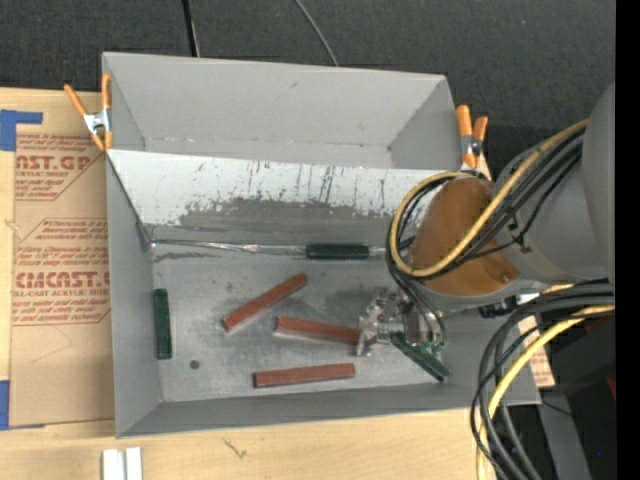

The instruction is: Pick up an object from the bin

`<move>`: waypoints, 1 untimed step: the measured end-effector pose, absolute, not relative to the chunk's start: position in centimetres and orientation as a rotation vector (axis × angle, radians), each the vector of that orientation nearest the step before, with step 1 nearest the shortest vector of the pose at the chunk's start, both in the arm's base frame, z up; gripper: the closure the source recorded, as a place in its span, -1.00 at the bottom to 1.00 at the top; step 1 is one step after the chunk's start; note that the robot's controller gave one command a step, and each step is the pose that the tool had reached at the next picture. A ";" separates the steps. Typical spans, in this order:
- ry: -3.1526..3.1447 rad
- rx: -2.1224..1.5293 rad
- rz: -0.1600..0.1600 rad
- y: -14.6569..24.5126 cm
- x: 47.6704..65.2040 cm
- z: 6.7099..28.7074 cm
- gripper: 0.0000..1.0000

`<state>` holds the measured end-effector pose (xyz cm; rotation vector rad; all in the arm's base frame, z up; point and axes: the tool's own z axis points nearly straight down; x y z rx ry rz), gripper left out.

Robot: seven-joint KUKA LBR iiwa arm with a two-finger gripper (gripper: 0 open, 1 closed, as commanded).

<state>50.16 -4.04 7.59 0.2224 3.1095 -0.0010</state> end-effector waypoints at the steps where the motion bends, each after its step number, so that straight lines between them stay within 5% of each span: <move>1: 3.132 -0.016 -0.001 -2.2 53.2 24.5 1.00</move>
Offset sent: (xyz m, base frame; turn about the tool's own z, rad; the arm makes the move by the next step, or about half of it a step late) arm 0.0000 0.0000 0.0000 0.0000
